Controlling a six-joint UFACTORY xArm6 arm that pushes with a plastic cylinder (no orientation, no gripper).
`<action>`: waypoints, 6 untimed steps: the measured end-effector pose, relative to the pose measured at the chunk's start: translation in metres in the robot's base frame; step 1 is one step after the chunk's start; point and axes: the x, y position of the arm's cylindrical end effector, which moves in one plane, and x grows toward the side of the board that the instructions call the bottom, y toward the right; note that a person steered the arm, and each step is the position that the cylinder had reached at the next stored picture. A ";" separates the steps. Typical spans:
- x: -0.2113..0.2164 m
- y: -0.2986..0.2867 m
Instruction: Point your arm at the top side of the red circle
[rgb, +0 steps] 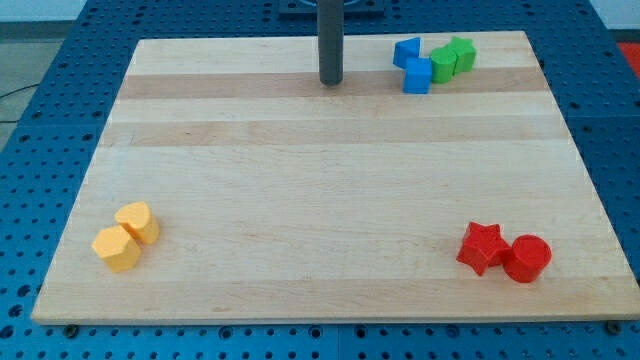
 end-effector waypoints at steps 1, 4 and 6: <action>0.009 0.000; 0.149 0.045; 0.199 0.249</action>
